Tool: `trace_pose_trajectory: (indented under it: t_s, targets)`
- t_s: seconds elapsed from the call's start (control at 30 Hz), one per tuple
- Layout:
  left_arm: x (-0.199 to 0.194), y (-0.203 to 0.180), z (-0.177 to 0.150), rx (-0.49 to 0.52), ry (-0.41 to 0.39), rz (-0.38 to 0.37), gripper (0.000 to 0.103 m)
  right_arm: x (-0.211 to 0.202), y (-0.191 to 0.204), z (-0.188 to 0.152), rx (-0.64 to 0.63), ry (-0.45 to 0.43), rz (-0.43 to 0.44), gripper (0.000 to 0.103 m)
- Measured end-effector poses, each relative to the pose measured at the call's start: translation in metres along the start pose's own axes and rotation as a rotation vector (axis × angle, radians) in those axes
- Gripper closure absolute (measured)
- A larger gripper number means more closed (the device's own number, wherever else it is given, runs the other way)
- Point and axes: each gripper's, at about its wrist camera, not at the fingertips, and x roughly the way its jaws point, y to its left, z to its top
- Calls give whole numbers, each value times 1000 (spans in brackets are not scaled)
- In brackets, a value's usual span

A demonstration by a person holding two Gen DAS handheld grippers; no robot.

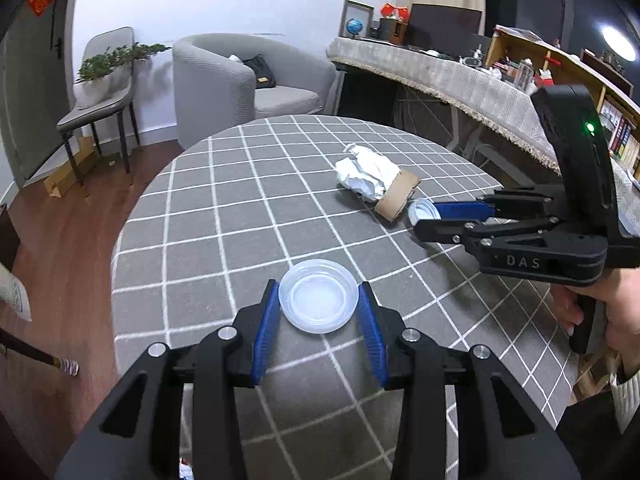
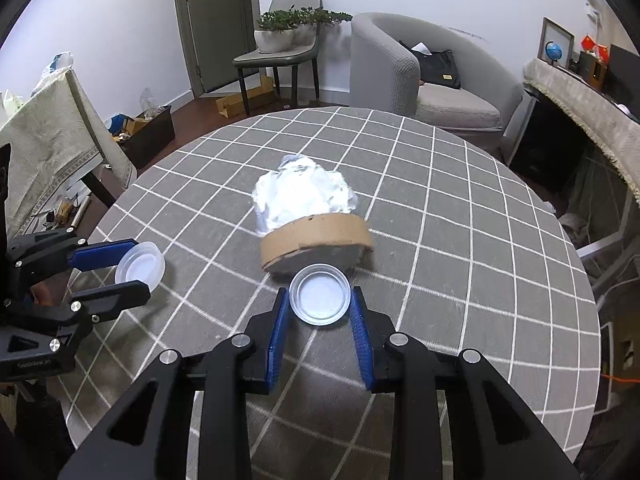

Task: Collect trash
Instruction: 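Carry the clear plastic lid with the left gripper over the teal bin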

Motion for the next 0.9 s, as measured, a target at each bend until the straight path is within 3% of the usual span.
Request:
trace_pose_trajectory:
  t_s: [0.63, 0.9]
  targets:
    - [-50, 10, -30, -51, -31, 79, 61, -28, 65, -15, -30, -69, 80, 72]
    - [-69, 46, -44, -104, -44, 149, 61, -30, 92, -11, -55, -103, 113, 72]
